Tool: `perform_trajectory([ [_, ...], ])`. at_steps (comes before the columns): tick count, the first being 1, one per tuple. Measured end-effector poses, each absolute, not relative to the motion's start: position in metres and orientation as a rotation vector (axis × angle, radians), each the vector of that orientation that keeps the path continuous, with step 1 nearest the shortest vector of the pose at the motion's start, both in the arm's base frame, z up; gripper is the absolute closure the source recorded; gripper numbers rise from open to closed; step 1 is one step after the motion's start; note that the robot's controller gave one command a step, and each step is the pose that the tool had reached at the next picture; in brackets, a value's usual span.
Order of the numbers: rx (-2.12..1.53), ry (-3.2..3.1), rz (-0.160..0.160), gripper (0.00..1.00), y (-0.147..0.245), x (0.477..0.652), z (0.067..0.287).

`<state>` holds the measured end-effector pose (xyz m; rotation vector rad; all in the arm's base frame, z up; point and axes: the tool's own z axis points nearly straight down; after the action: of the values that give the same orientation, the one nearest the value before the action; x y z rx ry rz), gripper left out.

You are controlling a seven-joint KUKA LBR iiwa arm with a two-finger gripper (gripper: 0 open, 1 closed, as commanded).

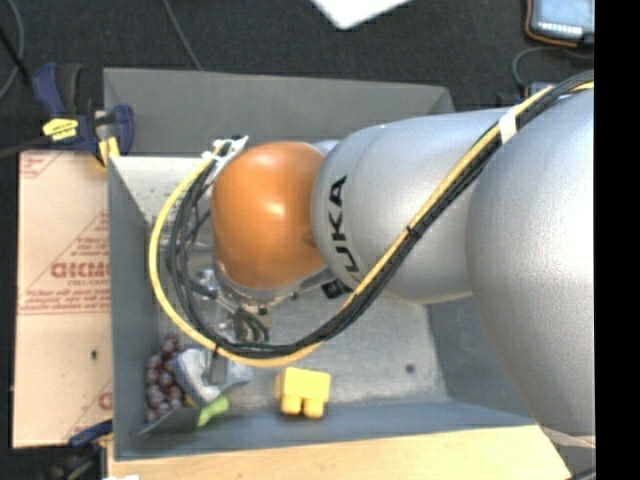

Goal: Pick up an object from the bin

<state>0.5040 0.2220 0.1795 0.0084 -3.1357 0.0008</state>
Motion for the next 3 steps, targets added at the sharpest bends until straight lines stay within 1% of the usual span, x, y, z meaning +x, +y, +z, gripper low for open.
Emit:
perform_trajectory([
  [1,0.001,-3.143,-0.002,0.00,0.221,0.506,0.184],
  [2,-0.034,-3.142,-0.004,0.00,0.223,0.513,0.151],
  [3,0.045,-3.142,0.000,0.00,0.224,0.510,0.121],
])
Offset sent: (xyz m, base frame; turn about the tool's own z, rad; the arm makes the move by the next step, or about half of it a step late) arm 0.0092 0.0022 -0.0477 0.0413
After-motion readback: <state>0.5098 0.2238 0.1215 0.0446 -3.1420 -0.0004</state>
